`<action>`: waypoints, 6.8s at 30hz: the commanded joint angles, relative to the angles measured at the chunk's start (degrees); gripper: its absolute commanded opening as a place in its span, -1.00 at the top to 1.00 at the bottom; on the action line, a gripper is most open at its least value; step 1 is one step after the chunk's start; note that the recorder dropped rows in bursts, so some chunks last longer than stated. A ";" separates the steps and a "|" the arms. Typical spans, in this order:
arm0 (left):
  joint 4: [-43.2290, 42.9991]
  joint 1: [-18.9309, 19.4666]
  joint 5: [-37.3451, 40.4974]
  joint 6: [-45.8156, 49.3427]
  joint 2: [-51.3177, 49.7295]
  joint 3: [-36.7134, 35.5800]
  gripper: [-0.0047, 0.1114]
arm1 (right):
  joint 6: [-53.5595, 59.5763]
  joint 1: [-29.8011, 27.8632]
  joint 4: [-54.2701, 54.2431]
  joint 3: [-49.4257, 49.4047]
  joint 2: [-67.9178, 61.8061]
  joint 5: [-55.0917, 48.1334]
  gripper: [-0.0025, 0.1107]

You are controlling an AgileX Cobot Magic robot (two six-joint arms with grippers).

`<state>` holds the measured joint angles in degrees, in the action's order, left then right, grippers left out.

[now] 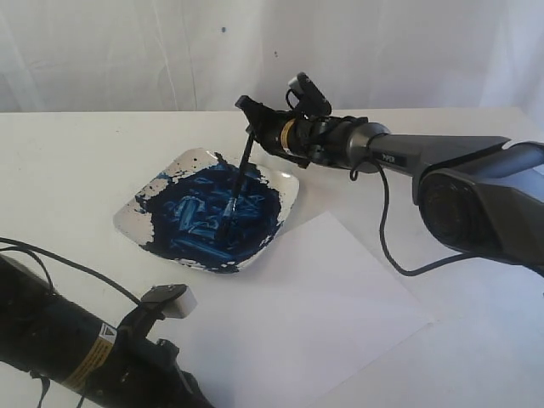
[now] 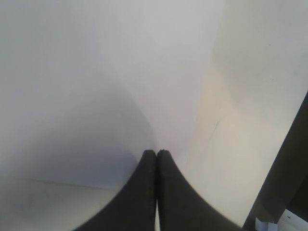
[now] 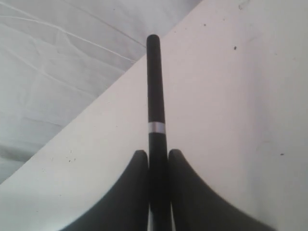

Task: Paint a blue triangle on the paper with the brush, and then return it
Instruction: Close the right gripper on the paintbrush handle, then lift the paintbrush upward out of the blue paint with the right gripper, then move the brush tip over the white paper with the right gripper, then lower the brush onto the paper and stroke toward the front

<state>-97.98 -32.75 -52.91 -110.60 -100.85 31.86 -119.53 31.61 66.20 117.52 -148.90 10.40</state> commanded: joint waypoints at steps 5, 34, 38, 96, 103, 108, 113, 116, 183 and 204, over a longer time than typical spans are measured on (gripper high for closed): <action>-0.97 0.09 1.17 0.16 0.17 -0.40 0.92 | 5.40 -0.32 1.34 0.44 3.47 4.71 0.96; -0.97 0.09 1.17 0.16 0.17 -0.40 0.92 | 23.08 -0.32 7.57 -9.59 20.42 21.52 0.96; -0.97 0.09 1.17 0.16 0.17 -0.40 0.92 | 29.92 -0.47 1.44 -14.63 24.14 25.08 0.96; -0.97 0.09 1.17 0.16 0.17 -0.40 0.92 | 60.91 0.24 -30.21 -63.59 33.16 59.56 0.96; -0.97 0.09 1.17 0.16 0.17 -0.40 0.92 | 63.03 2.29 -31.08 -63.46 32.18 59.56 0.96; -0.97 0.09 1.17 0.16 0.17 -0.40 0.92 | 64.06 2.67 -32.14 -63.46 32.18 59.56 0.96; -0.97 0.09 1.17 0.16 0.17 -0.40 0.92 | 64.07 3.55 -32.28 -63.46 32.18 59.56 0.96; -0.97 0.09 1.17 0.16 0.17 -0.40 0.92 | 65.37 4.50 -33.09 -63.46 32.18 59.56 0.96; -0.97 0.09 1.17 0.16 0.17 -0.40 0.92 | 73.25 5.25 -35.43 -63.46 29.31 59.56 0.96; -0.97 0.09 1.17 0.16 0.17 -0.40 0.92 | 80.76 5.25 -42.64 -63.34 29.31 59.56 0.96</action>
<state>-97.98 -32.75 -52.91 -110.60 -100.85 31.86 -40.72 36.65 24.69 54.16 -119.73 68.97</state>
